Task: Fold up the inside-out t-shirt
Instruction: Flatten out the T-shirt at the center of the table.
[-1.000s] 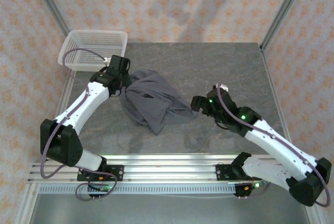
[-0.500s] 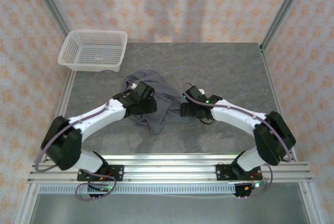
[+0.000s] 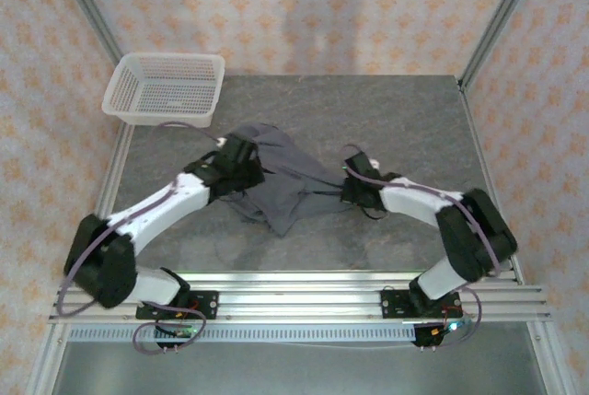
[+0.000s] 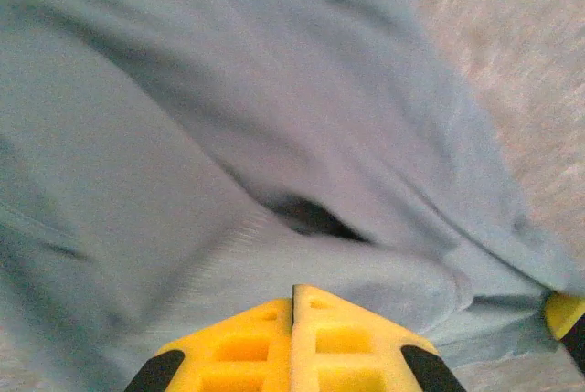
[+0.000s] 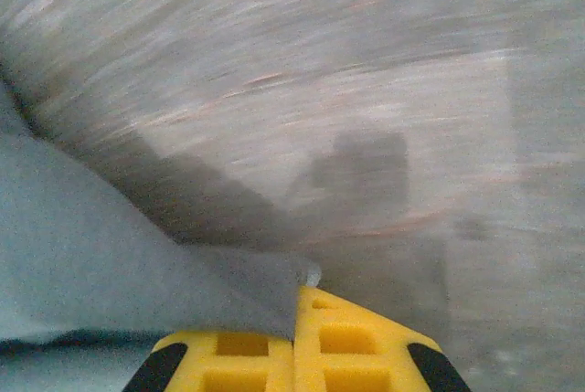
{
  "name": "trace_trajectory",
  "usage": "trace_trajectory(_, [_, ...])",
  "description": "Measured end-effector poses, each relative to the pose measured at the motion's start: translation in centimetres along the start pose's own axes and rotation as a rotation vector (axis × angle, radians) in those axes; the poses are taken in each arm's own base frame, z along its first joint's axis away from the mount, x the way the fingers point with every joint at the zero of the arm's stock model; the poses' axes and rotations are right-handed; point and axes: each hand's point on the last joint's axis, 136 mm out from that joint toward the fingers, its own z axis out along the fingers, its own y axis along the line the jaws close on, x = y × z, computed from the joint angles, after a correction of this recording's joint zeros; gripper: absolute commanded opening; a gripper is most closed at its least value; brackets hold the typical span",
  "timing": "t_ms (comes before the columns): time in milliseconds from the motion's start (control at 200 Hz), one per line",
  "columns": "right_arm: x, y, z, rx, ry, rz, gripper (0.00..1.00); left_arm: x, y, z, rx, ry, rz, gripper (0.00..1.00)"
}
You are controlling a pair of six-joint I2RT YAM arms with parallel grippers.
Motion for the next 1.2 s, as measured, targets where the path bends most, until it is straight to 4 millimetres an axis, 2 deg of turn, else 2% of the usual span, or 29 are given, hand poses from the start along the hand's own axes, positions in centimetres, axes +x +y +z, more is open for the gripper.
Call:
trace_trajectory(60, [-0.5, -2.0, -0.5, 0.021, -0.024, 0.055, 0.01, -1.7, -0.8, -2.5, 0.066, -0.061, -0.025, 0.0])
trace_trajectory(105, [-0.6, -3.0, -0.6, 0.039, -0.025, 0.077, 0.19, -2.4, -1.9, -4.1, 0.121, -0.085, -0.025, 0.0])
trace_trajectory(150, [-0.4, -3.0, -0.6, 0.037, -0.013, 0.075, 0.39, -3.0, -3.2, -5.3, 0.171, -0.097, -0.011, 0.0])
trace_trajectory(235, [0.2, -2.3, -0.8, 0.016, 0.016, 0.047, 0.52, -3.6, -4.7, -6.1, 0.214, -0.101, 0.016, 0.01])
trace_trajectory(310, [0.5, -0.5, -2.0, -0.029, 0.004, -0.004, 0.56, -3.3, -4.6, -5.5, 0.196, -0.087, 0.041, 0.12])
trace_trajectory(390, [0.3, 2.8, -4.3, -0.116, -0.046, -0.076, 0.57, -2.5, -3.7, -4.5, 0.156, -0.059, 0.054, 0.26])
trace_trajectory(505, [-0.8, 7.4, -6.9, -0.258, -0.094, -0.118, 0.57, -1.3, -2.2, -3.7, 0.114, -0.033, 0.07, 0.33])
trace_trajectory(606, [-1.8, 10.0, -6.8, -0.309, -0.077, -0.128, 0.6, -0.9, -1.6, -3.7, 0.101, -0.028, 0.078, 0.37])
trace_trajectory(721, [-2.0, 11.9, -4.4, -0.299, -0.023, -0.138, 0.68, -1.0, -1.7, -4.1, 0.111, -0.04, 0.083, 0.41])
trace_trajectory(766, [-1.9, 12.2, -3.2, -0.28, -0.002, -0.146, 0.67, -1.1, -1.7, -4.3, 0.115, -0.043, 0.083, 0.42])
trace_trajectory(796, [-1.6, 12.2, -2.4, -0.266, 0.015, -0.148, 0.62, -1.1, -1.7, -4.4, 0.116, -0.045, 0.084, 0.42])
trace_trajectory(901, [-0.4, 12.3, -0.3, -0.243, 0.082, -0.154, 0.23, -0.9, -1.5, -4.5, 0.116, -0.045, 0.084, 0.43])
trace_trajectory(1011, [-0.1, 12.2, -0.8, -0.247, 0.097, -0.15, 0.0, -0.6, -1.1, -4.6, 0.108, -0.045, 0.084, 0.43])
trace_trajectory(1086, [-0.7, 12.0, -2.3, -0.256, 0.065, -0.137, 0.0, -0.6, -0.8, -4.7, 0.098, -0.048, 0.084, 0.43])
trace_trajectory(1201, [-2.2, 11.7, -5.9, -0.291, -0.01, -0.128, 0.0, -0.8, -0.5, -4.8, 0.083, -0.056, 0.086, 0.43])
